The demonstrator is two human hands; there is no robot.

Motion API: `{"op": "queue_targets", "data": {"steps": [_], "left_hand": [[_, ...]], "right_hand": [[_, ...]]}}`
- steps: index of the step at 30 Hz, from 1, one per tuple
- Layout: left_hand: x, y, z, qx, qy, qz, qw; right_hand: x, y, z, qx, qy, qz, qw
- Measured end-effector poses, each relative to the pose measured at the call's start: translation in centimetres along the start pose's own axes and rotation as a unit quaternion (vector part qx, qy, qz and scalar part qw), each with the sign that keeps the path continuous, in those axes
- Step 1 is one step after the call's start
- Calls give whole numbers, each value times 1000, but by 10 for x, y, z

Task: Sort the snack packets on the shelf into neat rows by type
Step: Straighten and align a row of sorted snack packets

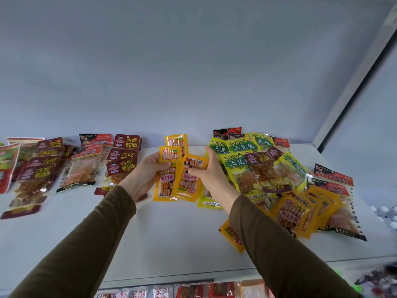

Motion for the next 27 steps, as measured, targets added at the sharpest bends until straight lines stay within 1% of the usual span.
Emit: {"op": "queue_targets", "data": {"steps": [2,4,6,10,12,14,16,18,21,25,27], "left_hand": [[-2,-5,-11,14,1,-27,1000],[-3,-10,-20,25,5,-43,999],[-4,-13,-27,31,9,-54,998],[-9,-17,-33,37,1,-67,997],[-10,-17,-33,42,-22,-71,996],[-12,-17,-33,50,-64,-65,995],[-13,-15,-33,51,-101,-61,992],[-12,-10,-30,35,-120,-65,990],[-13,-8,-29,14,-150,-68,986],[-22,-12,-32,-7,-177,19,984],[-29,-13,-31,-17,-183,41,982]], "right_hand": [[12,-5,0,45,17,103,994],[24,-7,0,73,39,157,984],[33,-5,1,79,62,178,979],[49,-5,-3,78,107,182,974],[55,-7,-4,73,123,203,969],[65,-11,-8,80,141,238,957],[72,-13,-9,69,133,216,965],[78,-12,-10,54,116,183,975],[88,-16,-4,56,96,177,978],[95,-11,16,51,69,95,992],[100,-9,25,56,59,75,994]]}}
Point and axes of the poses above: each hand's wrist, its own z-axis towards the middle knuckle, its own x-axis out of the palm, y = z × x, the point moved 10 cm from there along z, towards the middle knuckle, and after that the axes turned 4 degrees about -x, right-handed, at the moved point
